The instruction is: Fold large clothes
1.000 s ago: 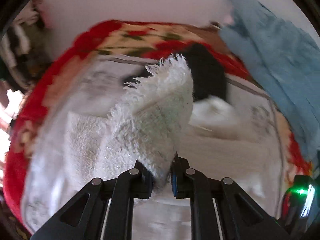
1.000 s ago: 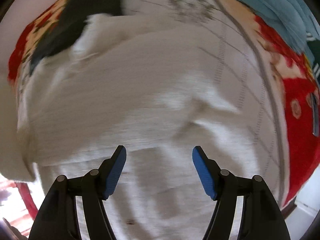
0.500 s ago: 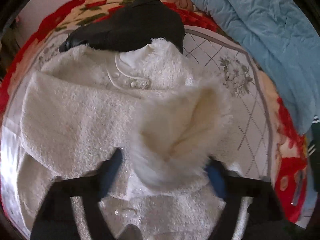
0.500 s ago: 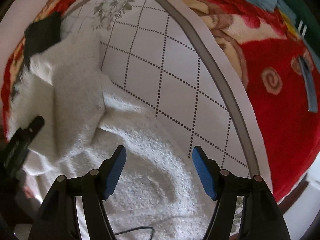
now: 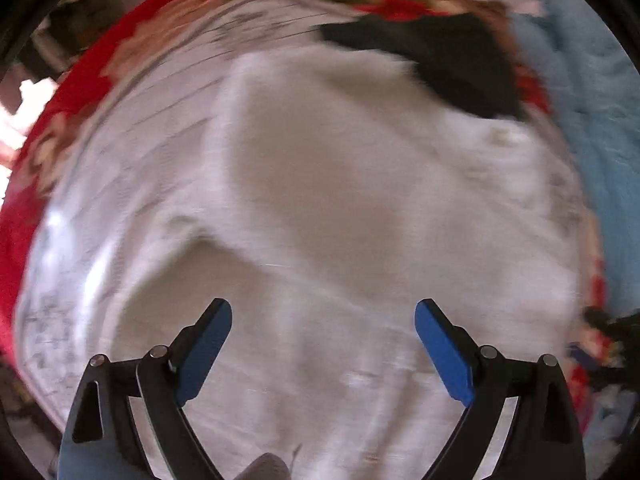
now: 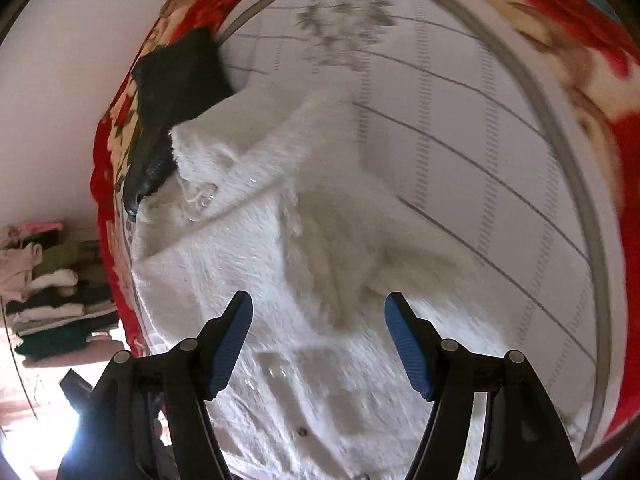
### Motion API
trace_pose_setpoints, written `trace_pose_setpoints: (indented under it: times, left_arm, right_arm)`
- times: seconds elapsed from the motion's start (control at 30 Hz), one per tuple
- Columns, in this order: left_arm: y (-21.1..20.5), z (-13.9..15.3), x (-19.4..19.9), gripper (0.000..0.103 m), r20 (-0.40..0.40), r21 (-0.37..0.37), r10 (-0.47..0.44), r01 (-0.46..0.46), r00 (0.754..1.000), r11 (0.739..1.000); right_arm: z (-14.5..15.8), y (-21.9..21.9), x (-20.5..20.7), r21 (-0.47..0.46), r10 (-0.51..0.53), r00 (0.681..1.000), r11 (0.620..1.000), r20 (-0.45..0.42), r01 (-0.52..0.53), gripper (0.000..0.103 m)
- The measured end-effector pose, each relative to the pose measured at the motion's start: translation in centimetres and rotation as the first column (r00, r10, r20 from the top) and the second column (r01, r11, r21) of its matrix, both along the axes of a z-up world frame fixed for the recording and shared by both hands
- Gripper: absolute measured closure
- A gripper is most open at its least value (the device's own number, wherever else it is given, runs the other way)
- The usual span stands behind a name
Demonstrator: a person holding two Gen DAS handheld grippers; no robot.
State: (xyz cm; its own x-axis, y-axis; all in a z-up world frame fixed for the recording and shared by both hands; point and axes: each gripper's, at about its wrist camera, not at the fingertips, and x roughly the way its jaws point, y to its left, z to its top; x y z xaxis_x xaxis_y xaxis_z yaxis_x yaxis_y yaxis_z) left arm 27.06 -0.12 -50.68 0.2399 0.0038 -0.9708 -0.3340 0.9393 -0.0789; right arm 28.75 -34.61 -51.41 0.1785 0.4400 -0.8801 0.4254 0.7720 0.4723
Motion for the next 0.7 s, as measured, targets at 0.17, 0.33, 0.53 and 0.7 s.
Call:
trace_pose_setpoints:
  times: [0.17,0.33,0.53,0.7]
  left_arm:
    - [2.7,-1.2,1.8,0.009,-0.002,0.18,0.017,-0.016,1.0,0.983]
    - [2.4,-1.4,3.4,0.009,0.006,0.268,-0.044,0.041,0.999,0.963]
    - [1.4,-0.2,3.8,0.009,0.009,0.318,-0.098,0.091,0.995,0.944]
    - [1.5,-0.8,4.6,0.009,-0.044,0.324,-0.116,0.123,0.992,0.938]
  right_arm:
    - [-4.2,2.1,3.7,-0.017,0.111,0.984,0.993,-0.137,-0.115,0.03]
    - [-3.0,4.4,5.4,-0.129,0.201,0.976,0.969,-0.079,-0.21,0.093]
    - [1.8,4.1,6.6,-0.364,0.176,0.981,0.921,0.079,-0.136,0.098]
    - [-4.2,3.9,8.5,-0.231,0.19,0.961,0.944,-0.2,-0.235,0.09]
